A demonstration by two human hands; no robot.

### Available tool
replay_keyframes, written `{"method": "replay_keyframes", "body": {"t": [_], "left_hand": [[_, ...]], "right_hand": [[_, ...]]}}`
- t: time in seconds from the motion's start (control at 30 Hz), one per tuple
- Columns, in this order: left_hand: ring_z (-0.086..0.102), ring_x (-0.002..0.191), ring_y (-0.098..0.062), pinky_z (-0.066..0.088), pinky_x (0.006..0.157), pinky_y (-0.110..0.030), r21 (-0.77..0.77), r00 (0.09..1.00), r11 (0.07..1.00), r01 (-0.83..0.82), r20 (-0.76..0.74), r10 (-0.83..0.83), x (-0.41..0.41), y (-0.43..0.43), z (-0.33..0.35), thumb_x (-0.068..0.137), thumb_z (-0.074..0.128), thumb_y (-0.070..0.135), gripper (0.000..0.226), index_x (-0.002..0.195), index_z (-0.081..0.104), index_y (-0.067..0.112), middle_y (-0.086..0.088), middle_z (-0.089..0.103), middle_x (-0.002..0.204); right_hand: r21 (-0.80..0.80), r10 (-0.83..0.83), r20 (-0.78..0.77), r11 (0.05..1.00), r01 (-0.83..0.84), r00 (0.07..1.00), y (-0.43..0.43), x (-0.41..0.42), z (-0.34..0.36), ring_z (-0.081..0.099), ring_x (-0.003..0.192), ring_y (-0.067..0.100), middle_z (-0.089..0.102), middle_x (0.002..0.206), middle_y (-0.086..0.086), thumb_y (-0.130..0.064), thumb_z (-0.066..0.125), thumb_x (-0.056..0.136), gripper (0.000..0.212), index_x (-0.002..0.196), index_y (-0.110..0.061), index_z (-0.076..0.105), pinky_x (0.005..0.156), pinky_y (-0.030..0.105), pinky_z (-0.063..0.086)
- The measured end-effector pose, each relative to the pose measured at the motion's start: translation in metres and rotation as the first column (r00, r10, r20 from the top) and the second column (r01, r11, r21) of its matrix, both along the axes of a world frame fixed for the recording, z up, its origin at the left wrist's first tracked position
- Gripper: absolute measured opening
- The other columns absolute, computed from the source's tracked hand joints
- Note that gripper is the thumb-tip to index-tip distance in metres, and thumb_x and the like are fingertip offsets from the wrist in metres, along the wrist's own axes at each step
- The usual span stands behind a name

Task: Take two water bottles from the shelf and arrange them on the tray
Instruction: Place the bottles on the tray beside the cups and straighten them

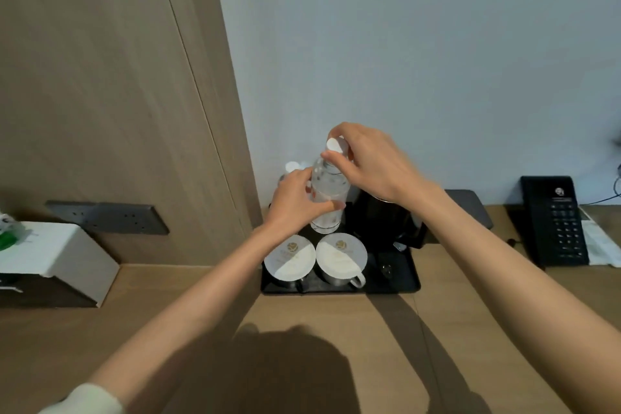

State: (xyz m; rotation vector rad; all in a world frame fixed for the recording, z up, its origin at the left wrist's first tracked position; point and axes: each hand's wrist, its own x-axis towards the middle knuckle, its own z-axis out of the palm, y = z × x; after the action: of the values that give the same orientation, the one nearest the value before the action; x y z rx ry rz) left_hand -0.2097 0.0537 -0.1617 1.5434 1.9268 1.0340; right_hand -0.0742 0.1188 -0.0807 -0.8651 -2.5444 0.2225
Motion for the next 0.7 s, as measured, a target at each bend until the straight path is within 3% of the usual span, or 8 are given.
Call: {"method": "replay_keyframes", "body": {"t": [0.1, 0.27, 0.4, 0.7], "left_hand": [[0.057, 0.092, -0.007, 0.043, 0.071, -0.014, -0.004, 0.996, 1.0, -0.016, 0.084, 0.016, 0.005, 0.017, -0.014, 0.063, 0.081, 0.04, 0.055, 0.107, 0.057, 0.019, 0.006, 0.062, 0.102], [0.061, 0.102, -0.015, 0.051, 0.086, -0.03, -0.027, 0.981, 0.998, -0.057, 0.182, 0.061, 0.01, 0.041, -0.049, 0.07, 0.077, 0.029, 0.052, 0.114, 0.054, 0.015, -0.003, 0.066, 0.113], [0.059, 0.109, -0.013, 0.05, 0.094, -0.033, -0.059, 0.965, 0.997, -0.048, 0.256, 0.062, 0.006, 0.053, -0.07, 0.076, 0.073, 0.023, 0.048, 0.119, 0.053, 0.014, -0.002, 0.065, 0.117], [0.059, 0.108, -0.022, 0.048, 0.094, -0.036, -0.142, 0.978, 0.986, -0.087, 0.178, 0.112, 0.004, 0.076, -0.102, 0.077, 0.07, 0.016, 0.048, 0.119, 0.049, 0.01, -0.01, 0.063, 0.115]], "right_hand": [[-0.028, -0.011, 0.019, 1.0, 0.011, 1.0, 0.021, 0.0, -0.014, 0.06, 0.085, 0.027, 0.063, 0.097, 0.006, -0.038, 0.049, 0.094, 0.034, 0.112, -0.009, 0.054, 0.069, 0.03, 0.036], [-0.066, -0.022, 0.088, 0.997, 0.028, 0.996, 0.05, -0.007, -0.039, 0.061, 0.091, 0.029, 0.064, 0.104, 0.007, -0.04, 0.047, 0.095, 0.036, 0.116, -0.01, 0.053, 0.067, 0.03, 0.036], [-0.06, -0.019, 0.167, 0.998, 0.029, 0.986, 0.067, -0.013, -0.055, 0.062, 0.097, 0.03, 0.063, 0.112, 0.006, -0.041, 0.044, 0.096, 0.039, 0.121, -0.012, 0.05, 0.068, 0.033, 0.041], [0.016, -0.005, 0.294, 1.0, 0.0, 0.956, 0.088, -0.022, -0.082, 0.06, 0.102, 0.031, 0.064, 0.116, 0.008, -0.042, 0.043, 0.096, 0.041, 0.122, -0.011, 0.05, 0.067, 0.034, 0.04]]}}
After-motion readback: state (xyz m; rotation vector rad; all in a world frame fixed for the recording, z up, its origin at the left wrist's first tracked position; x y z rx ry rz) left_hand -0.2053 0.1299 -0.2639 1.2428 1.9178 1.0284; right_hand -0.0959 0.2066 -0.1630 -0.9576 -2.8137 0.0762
